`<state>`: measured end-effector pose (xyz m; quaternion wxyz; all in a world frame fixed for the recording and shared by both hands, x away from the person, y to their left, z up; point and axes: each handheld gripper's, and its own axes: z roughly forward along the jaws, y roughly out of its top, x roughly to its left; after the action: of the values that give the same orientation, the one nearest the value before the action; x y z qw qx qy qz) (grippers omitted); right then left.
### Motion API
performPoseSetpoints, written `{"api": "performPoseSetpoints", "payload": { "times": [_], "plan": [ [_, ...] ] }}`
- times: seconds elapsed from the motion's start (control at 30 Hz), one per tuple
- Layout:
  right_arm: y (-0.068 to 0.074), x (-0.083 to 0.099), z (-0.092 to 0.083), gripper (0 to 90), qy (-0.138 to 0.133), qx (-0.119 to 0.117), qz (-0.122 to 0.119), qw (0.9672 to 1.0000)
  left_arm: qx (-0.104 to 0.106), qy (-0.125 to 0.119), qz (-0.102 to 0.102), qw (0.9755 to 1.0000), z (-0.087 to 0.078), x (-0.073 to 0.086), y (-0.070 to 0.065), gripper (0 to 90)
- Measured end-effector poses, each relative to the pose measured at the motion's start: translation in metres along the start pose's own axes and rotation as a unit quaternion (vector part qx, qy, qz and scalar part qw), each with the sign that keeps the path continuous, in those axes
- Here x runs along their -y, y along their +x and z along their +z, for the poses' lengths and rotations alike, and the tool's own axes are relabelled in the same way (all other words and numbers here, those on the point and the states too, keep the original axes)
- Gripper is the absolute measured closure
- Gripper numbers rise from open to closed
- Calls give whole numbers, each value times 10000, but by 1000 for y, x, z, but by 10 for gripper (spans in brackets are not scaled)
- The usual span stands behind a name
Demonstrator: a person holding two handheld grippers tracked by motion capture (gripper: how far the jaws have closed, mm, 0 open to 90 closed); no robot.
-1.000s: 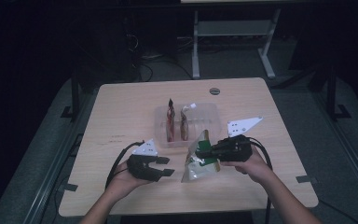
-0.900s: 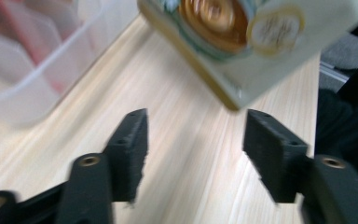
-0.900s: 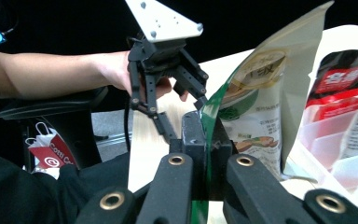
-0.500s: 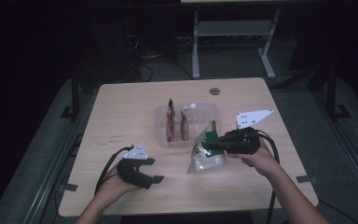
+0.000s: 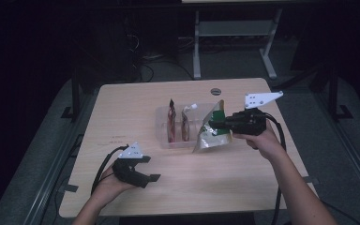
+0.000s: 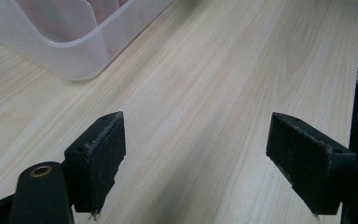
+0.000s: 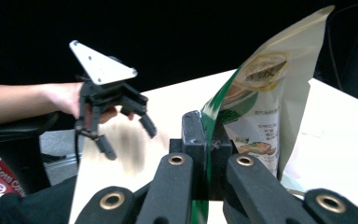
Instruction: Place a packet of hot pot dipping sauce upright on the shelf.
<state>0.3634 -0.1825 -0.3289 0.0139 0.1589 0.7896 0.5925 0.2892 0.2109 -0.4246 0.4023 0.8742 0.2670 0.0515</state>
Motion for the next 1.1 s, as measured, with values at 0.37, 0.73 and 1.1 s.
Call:
{"api": "performPoseSetpoints", "payload": {
  "times": [0.37, 0.73, 1.1],
  "plan": [
    [-31, -11, -4, 897, 80, 351, 76, 9993, -5, 1, 0, 10000, -1, 1, 2, 194],
    [-46, -13, 1, 897, 205, 468, 100, 9986, 5, 5, -22, 10000, 0, 1, 2, 193],
    [-53, -5, 18, 897, 398, 429, 155, 9982, 12, 1, -27, 10000, -1, 1, 2, 189]
  ]
}}
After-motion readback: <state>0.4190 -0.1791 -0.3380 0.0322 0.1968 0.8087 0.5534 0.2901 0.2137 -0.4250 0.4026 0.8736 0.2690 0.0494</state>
